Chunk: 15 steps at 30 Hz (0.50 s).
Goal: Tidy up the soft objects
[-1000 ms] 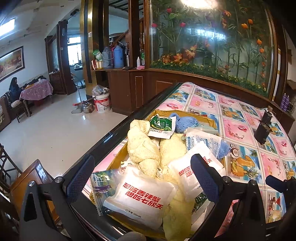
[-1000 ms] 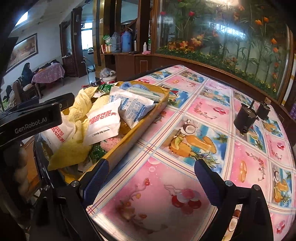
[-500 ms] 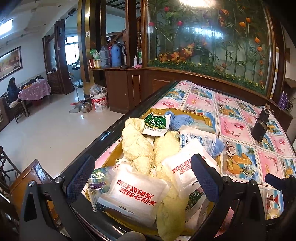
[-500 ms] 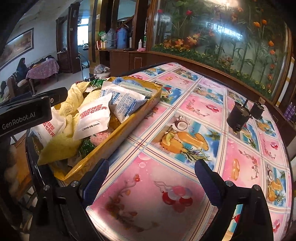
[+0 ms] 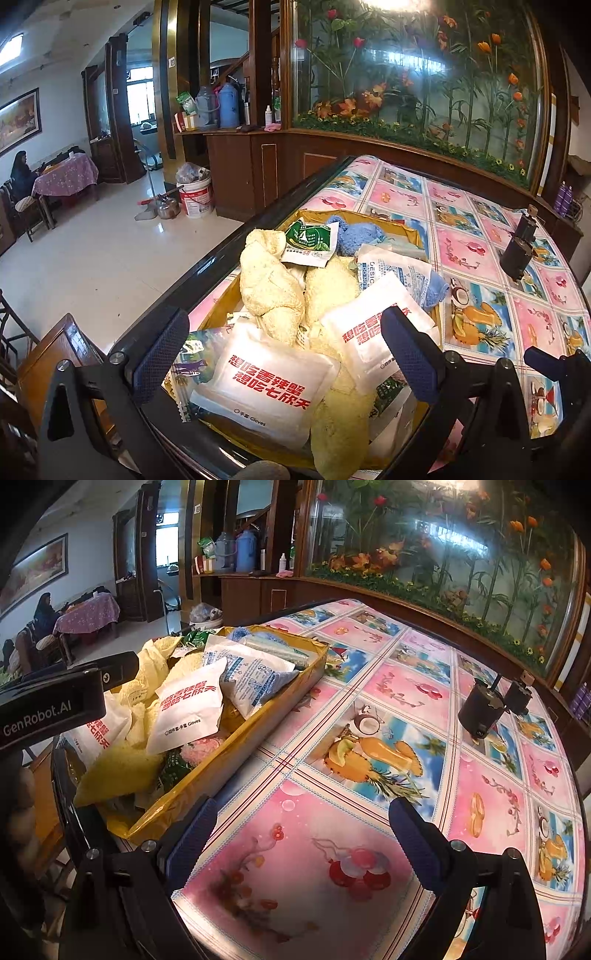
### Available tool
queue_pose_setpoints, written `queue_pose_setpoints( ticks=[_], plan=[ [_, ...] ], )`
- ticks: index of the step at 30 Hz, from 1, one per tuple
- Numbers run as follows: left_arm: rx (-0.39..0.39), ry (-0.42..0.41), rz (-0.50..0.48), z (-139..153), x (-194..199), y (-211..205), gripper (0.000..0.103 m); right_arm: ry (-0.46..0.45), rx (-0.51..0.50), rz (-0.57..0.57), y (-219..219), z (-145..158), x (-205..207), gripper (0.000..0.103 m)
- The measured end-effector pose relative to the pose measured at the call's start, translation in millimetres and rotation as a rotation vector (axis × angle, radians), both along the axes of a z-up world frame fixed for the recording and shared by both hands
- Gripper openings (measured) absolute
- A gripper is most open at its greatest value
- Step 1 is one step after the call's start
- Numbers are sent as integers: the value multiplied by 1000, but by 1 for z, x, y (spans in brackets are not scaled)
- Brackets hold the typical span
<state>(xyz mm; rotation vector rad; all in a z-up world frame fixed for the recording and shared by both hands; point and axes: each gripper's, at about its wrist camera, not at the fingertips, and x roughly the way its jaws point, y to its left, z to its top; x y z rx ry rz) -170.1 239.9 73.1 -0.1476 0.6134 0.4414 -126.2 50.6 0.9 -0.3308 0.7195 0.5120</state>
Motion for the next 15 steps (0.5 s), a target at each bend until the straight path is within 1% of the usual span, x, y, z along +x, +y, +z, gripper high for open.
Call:
queue_pose_setpoints(
  ticks=[15],
  plan=[
    [-18, 15, -7, -6, 6, 2, 103, 7, 7, 1, 0, -2, 1, 95]
  ],
)
